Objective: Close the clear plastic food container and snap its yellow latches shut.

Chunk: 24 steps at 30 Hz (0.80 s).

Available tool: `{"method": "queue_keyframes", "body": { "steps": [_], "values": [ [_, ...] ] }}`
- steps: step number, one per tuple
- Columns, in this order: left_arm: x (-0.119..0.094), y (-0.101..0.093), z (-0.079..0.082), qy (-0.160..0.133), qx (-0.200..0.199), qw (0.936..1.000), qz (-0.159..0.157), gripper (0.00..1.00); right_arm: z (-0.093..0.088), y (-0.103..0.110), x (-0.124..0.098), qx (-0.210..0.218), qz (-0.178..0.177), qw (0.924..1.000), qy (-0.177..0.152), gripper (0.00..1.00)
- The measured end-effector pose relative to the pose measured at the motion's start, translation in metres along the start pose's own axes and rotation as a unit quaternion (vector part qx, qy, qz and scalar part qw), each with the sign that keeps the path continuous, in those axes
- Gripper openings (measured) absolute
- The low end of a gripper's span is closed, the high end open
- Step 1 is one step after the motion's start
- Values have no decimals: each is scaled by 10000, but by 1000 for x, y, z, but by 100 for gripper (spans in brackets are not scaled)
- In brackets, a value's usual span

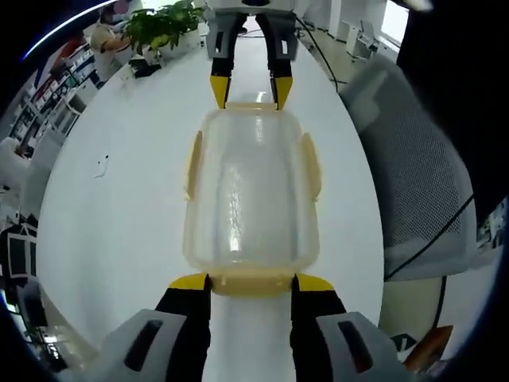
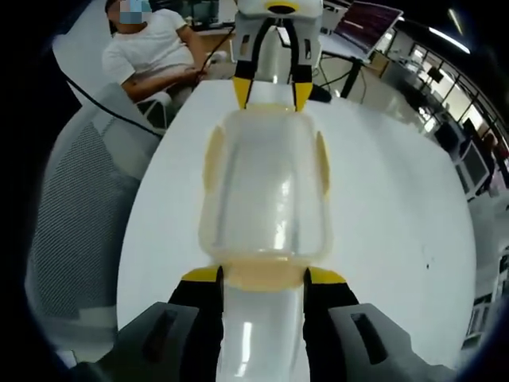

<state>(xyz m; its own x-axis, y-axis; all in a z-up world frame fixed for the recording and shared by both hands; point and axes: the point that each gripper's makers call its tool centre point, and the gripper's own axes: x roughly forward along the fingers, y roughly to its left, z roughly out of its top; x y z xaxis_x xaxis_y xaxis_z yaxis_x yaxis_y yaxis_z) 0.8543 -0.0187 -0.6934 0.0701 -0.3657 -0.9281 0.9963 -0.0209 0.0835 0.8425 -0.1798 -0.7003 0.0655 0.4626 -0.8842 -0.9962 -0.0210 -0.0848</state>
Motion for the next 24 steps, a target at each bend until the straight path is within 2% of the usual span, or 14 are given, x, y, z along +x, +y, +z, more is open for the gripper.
{"method": "queue_keyframes", "body": {
  "steps": [24],
  "values": [
    [20, 3, 47, -156, 30, 9998, -77, 33, -46, 2, -22, 113, -22, 9998, 185, 36]
  ]
}}
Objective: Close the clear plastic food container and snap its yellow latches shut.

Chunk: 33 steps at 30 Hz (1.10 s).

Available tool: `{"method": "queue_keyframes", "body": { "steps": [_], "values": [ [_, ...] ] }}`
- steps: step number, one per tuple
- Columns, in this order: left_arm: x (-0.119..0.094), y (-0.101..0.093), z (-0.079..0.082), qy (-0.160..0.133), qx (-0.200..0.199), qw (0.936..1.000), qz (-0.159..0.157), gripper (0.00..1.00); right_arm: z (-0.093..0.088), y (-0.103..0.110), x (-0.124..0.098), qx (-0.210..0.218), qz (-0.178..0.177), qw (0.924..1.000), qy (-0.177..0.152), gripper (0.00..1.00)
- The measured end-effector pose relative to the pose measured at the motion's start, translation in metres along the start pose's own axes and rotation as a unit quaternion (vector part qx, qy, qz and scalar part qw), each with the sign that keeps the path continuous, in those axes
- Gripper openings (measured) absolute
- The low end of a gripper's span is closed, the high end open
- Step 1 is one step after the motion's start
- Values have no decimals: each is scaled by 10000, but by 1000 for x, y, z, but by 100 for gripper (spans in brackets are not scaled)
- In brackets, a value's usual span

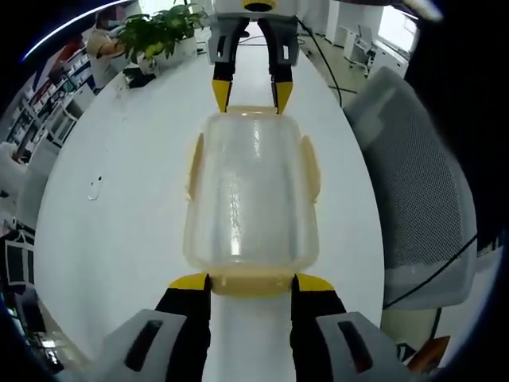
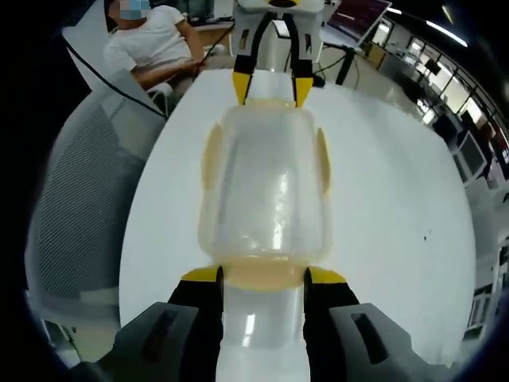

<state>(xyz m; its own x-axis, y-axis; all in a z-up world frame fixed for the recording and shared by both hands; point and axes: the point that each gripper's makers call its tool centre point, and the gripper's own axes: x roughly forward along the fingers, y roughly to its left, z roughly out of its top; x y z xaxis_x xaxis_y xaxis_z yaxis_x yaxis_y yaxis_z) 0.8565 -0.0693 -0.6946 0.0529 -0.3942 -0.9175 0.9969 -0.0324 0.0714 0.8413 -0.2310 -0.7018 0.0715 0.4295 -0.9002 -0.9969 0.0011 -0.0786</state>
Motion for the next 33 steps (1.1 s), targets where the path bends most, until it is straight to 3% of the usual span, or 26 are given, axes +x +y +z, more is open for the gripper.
{"method": "queue_keyframes", "body": {
  "steps": [33],
  "values": [
    [35, 3, 61, -313, 45, 9994, -121, 33, -68, 2, -21, 139, -8, 9995, 292, 36]
  ]
}}
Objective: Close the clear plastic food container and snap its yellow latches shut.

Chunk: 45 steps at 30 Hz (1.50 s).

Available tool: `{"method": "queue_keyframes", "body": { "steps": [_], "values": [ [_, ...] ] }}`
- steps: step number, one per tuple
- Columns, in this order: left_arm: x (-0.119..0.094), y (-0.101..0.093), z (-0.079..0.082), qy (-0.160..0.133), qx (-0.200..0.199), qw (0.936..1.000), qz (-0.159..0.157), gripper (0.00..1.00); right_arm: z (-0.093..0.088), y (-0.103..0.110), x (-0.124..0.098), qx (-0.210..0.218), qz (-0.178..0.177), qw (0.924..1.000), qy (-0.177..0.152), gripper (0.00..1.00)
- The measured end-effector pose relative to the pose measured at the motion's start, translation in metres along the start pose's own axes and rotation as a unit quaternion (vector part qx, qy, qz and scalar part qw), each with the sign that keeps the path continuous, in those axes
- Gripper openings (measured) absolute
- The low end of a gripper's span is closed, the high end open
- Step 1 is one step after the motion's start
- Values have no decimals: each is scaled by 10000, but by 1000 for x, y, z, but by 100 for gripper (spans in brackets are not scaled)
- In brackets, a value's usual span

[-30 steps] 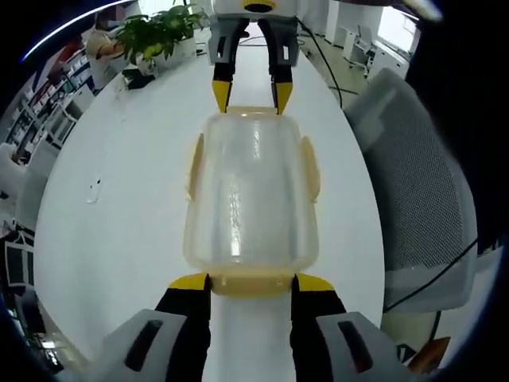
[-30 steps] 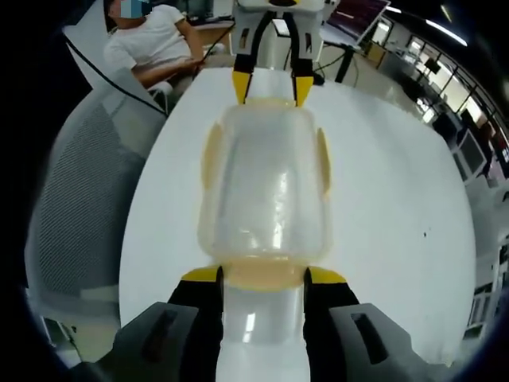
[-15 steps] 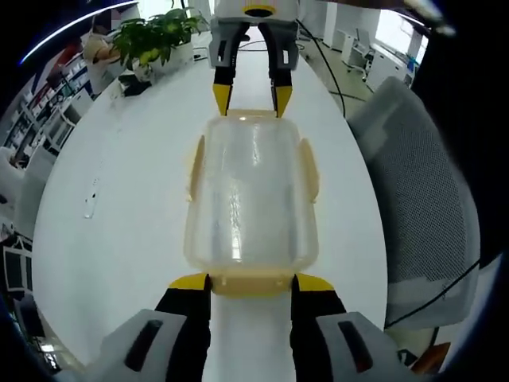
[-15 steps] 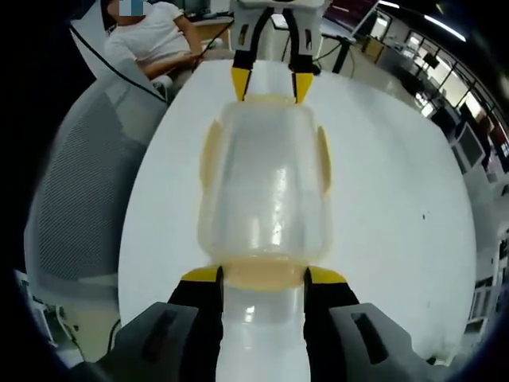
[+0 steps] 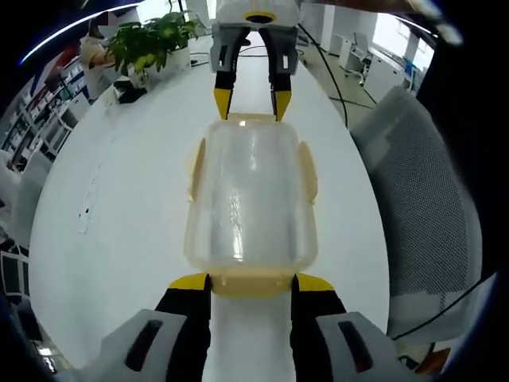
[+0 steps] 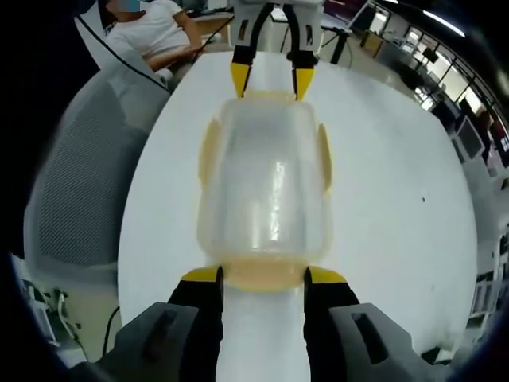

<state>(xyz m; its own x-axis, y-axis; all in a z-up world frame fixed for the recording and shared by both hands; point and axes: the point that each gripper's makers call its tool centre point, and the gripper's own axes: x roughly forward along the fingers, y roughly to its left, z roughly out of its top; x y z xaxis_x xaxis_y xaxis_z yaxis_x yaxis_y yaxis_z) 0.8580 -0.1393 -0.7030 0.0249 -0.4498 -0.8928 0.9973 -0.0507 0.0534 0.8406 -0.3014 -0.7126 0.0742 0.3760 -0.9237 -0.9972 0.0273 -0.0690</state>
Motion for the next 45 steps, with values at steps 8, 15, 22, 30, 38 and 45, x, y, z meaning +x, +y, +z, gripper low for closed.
{"method": "queue_keyframes", "body": {
  "steps": [8, 15, 22, 30, 38, 45],
  "values": [
    [11, 1, 11, -76, -21, 10000, -29, 33, -15, 0, -1, 0, 3, 10000, 99, 36],
    [20, 1, 17, -135, -38, 9999, -61, 33, -26, 1, -2, 4, 27, 9998, 187, 36],
    [27, 1, 25, -210, -45, 9997, -93, 33, -36, 1, -3, 35, 43, 9997, 254, 36],
    [35, 1, 32, -263, -48, 9995, -143, 33, -48, 2, -3, 71, 69, 9993, 354, 36],
    [34, 4, 38, -269, -4, 9995, -145, 33, -51, 0, -6, 106, 71, 9992, 380, 36],
    [32, 6, 40, -283, -9, 9995, -157, 33, -52, -2, -9, 114, 47, 9993, 363, 36]
  ]
}}
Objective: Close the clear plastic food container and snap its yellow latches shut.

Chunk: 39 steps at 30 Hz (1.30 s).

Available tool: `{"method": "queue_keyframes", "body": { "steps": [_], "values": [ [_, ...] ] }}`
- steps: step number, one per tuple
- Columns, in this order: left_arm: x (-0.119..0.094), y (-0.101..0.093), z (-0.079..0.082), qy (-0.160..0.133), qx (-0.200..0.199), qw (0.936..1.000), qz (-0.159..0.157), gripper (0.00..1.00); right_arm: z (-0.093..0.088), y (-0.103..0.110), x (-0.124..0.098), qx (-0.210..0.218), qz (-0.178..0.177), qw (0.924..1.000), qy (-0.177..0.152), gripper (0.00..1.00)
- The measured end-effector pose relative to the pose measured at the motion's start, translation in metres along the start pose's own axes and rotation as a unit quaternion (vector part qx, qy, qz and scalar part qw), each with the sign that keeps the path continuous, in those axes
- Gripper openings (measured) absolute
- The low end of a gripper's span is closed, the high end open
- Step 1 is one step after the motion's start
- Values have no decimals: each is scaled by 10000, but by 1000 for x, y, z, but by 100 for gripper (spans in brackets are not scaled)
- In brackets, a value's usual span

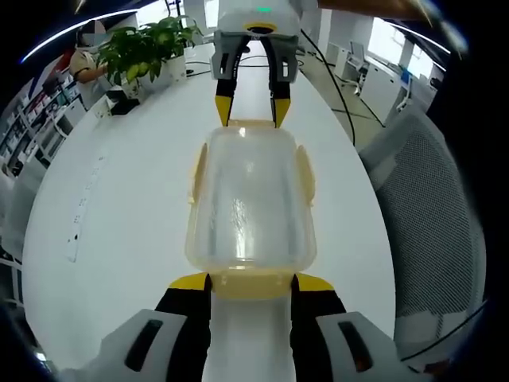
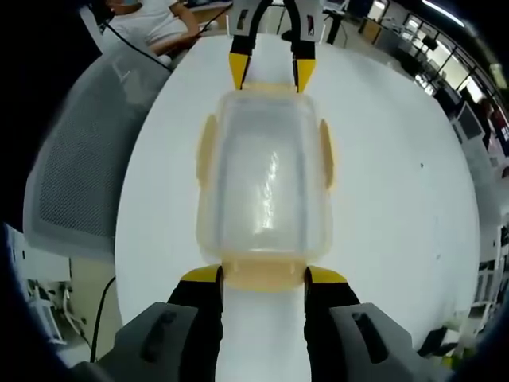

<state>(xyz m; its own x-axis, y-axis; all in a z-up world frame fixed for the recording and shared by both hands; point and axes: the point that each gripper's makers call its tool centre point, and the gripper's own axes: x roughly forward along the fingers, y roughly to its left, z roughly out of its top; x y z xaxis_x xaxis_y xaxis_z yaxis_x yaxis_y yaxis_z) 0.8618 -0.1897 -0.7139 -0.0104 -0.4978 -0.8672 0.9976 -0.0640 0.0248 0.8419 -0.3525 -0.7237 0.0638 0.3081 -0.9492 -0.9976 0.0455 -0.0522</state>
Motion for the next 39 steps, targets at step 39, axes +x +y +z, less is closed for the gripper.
{"method": "queue_keyframes", "body": {
  "steps": [39],
  "values": [
    [9, -6, -9, -29, -279, 9996, 72, 36, -10, -1, -1, 472, -245, 9985, -122, 37]
  ]
}}
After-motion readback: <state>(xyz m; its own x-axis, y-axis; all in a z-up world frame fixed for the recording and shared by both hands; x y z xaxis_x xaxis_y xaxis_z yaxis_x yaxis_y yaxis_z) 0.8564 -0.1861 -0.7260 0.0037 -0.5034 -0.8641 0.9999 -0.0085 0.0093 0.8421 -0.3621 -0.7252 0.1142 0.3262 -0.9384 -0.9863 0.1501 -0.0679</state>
